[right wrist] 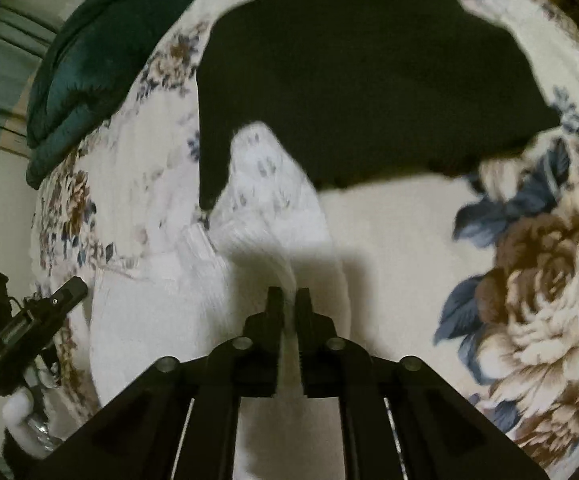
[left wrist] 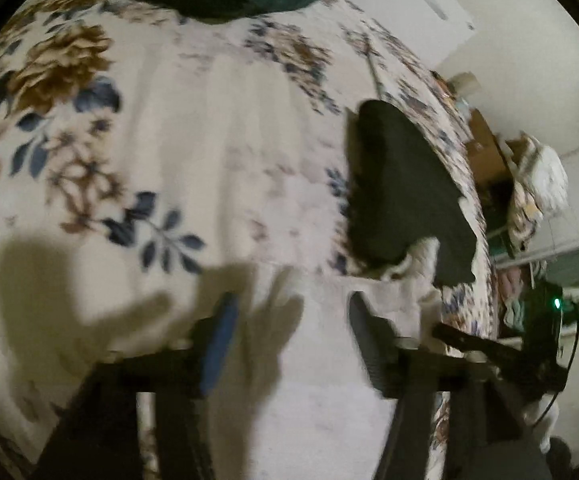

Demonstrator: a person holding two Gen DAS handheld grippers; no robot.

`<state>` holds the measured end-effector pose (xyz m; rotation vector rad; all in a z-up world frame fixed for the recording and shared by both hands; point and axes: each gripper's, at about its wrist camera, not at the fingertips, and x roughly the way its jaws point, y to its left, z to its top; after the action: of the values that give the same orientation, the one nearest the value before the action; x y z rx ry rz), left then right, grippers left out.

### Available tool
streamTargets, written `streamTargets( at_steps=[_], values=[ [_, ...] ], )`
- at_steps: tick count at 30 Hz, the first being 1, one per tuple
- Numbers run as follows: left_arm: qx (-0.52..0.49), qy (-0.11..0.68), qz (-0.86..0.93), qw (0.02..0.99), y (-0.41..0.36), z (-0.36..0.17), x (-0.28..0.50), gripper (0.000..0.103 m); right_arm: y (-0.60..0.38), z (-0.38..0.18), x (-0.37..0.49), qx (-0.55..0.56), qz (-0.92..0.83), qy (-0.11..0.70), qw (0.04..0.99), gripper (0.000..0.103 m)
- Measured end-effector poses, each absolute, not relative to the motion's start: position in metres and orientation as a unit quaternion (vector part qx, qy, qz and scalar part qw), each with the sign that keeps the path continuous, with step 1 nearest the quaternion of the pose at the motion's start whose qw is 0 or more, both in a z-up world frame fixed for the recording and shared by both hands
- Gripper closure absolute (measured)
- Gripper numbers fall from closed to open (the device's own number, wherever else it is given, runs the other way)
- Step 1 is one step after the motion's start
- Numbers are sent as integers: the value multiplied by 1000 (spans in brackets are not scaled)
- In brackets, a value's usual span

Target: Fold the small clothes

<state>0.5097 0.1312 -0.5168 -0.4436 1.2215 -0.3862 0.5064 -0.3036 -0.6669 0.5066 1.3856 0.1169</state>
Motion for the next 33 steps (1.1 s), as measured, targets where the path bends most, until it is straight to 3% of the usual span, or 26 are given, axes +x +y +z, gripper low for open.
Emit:
streamTargets(
  at_steps=[1,2,3,4,5,6,7,8,12,16,25,28,29,31,33],
  values=[
    [-189,569,-186,778,123,-519,508,47,-303,-668,506,231,54,631,739,72],
    [-174,571,-188,780,116,-521,507,50,-303,-669,506,232,53,630,740,57],
    [-149,572,-184,785,109,-523,506,60,-302,-670,506,233,53,630,739,54],
    [-123,572,-180,791,101,-525,504,98,-301,-673,507,233,55,631,738,54],
    [-102,574,-173,794,95,-527,504,96,-299,-675,509,229,57,633,737,54],
    [-95,570,-165,800,95,-526,503,96,-296,-677,510,224,56,634,738,60],
    [-93,558,-156,810,96,-520,500,96,-294,-675,512,217,53,631,743,72],
    [-95,548,-152,817,100,-515,498,96,-292,-672,513,208,52,627,749,98],
    [-124,515,-133,838,121,-489,493,97,-290,-637,508,193,54,585,786,98],
    [-145,532,-115,826,135,-505,512,97,-295,-615,513,208,42,560,801,99],
    [-170,604,-122,769,132,-576,543,94,-300,-684,549,187,-12,623,759,99],
    [-206,602,-137,759,140,-568,535,88,-299,-697,547,193,-8,635,748,98],
    [-219,600,-142,756,146,-561,531,80,-300,-700,546,206,0,639,741,98],
    [-242,592,-153,753,157,-546,513,79,-304,-701,540,241,20,643,727,89],
    [-262,585,-160,751,168,-535,496,73,-312,-698,526,282,50,645,709,62]
  ],
)
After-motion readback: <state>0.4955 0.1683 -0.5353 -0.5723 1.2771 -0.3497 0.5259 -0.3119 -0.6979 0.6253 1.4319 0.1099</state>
